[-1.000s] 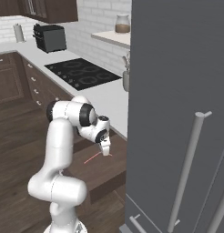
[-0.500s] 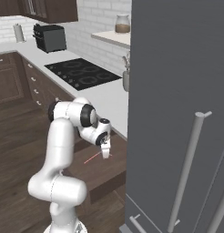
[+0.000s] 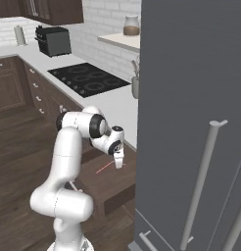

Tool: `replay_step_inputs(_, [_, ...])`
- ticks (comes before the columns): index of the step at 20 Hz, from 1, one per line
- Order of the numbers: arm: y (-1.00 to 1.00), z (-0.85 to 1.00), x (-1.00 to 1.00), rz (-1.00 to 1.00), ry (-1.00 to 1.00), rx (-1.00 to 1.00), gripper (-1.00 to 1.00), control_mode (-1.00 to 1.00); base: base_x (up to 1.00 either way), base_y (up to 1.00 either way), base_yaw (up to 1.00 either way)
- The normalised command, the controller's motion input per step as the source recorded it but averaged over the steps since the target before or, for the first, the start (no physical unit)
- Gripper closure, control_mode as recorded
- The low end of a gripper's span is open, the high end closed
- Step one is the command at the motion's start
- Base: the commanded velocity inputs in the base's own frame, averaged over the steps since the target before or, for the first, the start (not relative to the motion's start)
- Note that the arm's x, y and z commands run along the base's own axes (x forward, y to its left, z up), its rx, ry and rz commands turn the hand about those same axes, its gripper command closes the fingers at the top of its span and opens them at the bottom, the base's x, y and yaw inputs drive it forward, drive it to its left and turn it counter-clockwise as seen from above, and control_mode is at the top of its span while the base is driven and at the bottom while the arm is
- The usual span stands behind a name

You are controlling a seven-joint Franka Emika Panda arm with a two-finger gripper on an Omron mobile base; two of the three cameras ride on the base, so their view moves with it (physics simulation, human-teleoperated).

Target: Take a straw from the drawer in front and place it inside the glass cup on the dining counter.

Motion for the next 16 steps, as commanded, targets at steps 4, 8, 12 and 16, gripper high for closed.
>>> replay_step_inputs(4, [0.06, -0.64, -0.35, 0.00, 0.01, 0.00, 1.00, -1.00, 0.00, 0.00, 0.00])
replay_step_inputs(8, [0.11, -0.55, -0.98, 0.00, 0.00, 0.00, 1.00, -1.00, 0.00, 0.00, 0.00])
replay_step_inputs(12, [0.07, -0.48, -0.88, -0.01, 0.00, 0.00, 1.00, -1.00, 0.00, 0.00, 0.00])
replay_step_inputs(16, [0.13, -0.35, -0.35, -0.02, 0.00, 0.00, 1.00, -1.00, 0.00, 0.00, 0.00])
